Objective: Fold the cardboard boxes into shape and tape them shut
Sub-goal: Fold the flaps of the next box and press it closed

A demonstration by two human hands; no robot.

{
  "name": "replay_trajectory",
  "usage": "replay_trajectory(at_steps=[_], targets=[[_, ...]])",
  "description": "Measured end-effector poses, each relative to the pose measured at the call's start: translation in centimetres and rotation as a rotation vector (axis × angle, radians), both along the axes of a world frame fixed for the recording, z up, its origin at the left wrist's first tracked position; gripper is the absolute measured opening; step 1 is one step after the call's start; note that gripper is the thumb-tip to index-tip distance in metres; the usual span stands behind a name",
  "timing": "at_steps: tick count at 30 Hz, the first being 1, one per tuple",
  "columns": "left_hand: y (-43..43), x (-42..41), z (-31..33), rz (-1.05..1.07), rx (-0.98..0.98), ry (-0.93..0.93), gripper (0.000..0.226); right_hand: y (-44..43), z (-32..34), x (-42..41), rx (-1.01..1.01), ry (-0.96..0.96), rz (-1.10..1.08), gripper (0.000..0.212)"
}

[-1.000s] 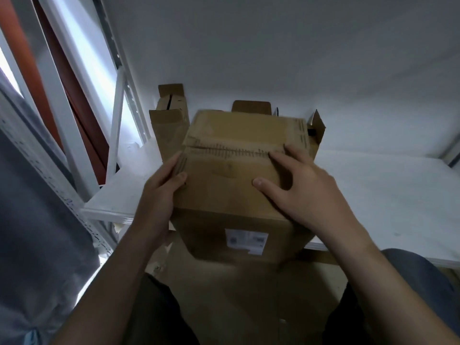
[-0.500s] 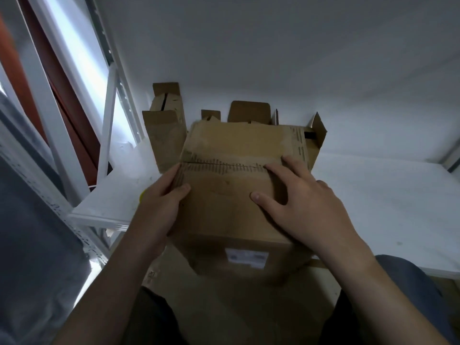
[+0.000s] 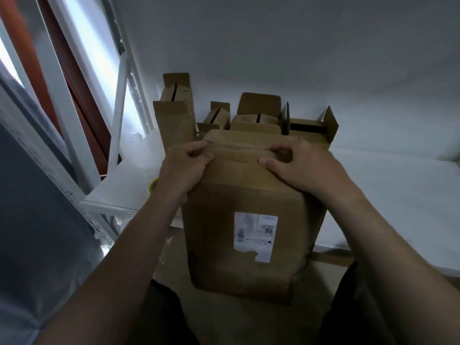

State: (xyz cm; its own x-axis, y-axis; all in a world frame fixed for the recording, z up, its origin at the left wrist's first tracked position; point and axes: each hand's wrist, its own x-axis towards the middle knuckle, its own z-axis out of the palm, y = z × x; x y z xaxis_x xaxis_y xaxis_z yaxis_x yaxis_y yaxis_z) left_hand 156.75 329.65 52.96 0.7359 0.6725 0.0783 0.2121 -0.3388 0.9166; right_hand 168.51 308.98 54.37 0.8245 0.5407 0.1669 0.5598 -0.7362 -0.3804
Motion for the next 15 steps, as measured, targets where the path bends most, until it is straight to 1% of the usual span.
replay_trajectory(at_steps=[3, 7, 9, 13, 15], targets=[[0.1, 0.1, 1.3, -0.005, 0.031, -0.037, 0.038, -0.5, 1.1, -0.2, 0.057, -0.052, -0.001, 0.059], [0.5, 0.5, 2.2, 0.010, 0.087, -0.153, 0.039, -0.4, 2.8, 0.1, 0.159, -0.153, -0.029, 0.055], [0.8, 1.1, 2.1, 0.031, 0.106, -0.195, 0.037, 0.0, 3.0, 0.7, 0.169, -0.182, -0.032, 0.056], [0.8, 2.8, 0.8, 0.040, 0.132, -0.146, 0.037, 1.1, 1.1, 1.8, 0.129, -0.115, -0.051, 0.054], [1.0, 3.6, 0.7, 0.049, 0.178, -0.165, 0.035, 1.5, 0.6, 2.3, 0.126, -0.103, -0.074, 0.057]])
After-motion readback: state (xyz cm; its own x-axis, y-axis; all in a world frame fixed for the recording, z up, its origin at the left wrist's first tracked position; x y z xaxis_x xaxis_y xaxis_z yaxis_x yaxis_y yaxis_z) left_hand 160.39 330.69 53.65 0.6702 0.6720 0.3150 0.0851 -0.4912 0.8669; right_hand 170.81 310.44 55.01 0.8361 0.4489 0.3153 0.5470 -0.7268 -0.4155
